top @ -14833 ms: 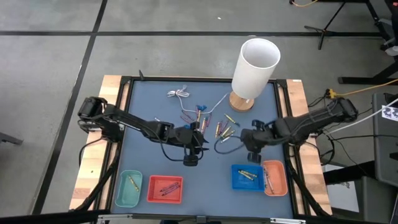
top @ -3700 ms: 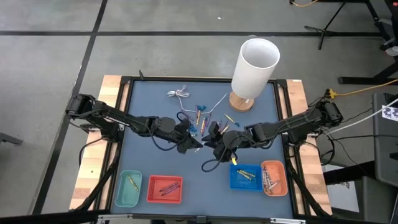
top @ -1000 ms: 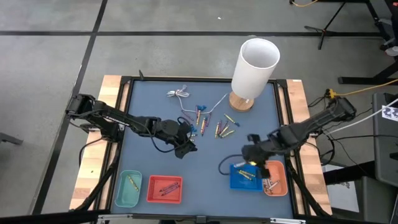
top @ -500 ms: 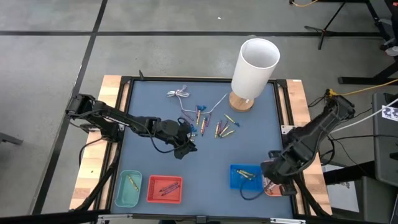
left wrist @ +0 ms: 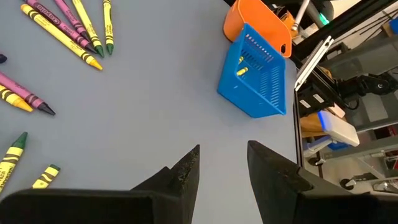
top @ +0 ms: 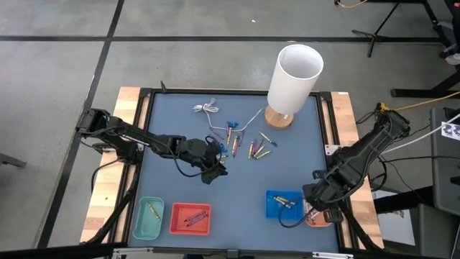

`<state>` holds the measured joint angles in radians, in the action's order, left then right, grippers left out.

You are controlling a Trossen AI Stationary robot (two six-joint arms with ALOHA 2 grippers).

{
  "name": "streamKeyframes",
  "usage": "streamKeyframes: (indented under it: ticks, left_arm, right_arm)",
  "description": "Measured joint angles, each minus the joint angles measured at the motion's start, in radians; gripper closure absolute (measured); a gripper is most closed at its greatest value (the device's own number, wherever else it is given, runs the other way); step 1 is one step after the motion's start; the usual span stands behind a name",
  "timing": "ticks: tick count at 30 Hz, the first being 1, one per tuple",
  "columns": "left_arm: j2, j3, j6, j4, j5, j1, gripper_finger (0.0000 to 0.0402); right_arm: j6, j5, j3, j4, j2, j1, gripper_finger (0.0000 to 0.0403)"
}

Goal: Sort crayons
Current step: Put the gray crayon into the orange bin

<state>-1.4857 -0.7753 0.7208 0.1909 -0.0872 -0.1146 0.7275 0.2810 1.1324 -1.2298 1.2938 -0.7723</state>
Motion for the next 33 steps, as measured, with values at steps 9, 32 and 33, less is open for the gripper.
streamKeyframes:
  ticks: [9,32,33]
  left_arm:
    - [0.0,0.0,0.0,0.0,0.0,0.0,0.0282]
    - [-0.001,0.0,-0.005,-0.029,0.0,0.0,0.0282]
    - [-0.001,0.0,-0.023,-0.028,0.0,0.0,0.0282]
  right_arm:
    - [-0.052,-0.036,0.0,-0.03,0.0,0.0,0.0363]
    - [-0.052,-0.059,-0.001,-0.149,0.111,0.0,0.0363]
    - [-0.053,-0.065,-0.001,-0.152,0.113,0.0,0.0363]
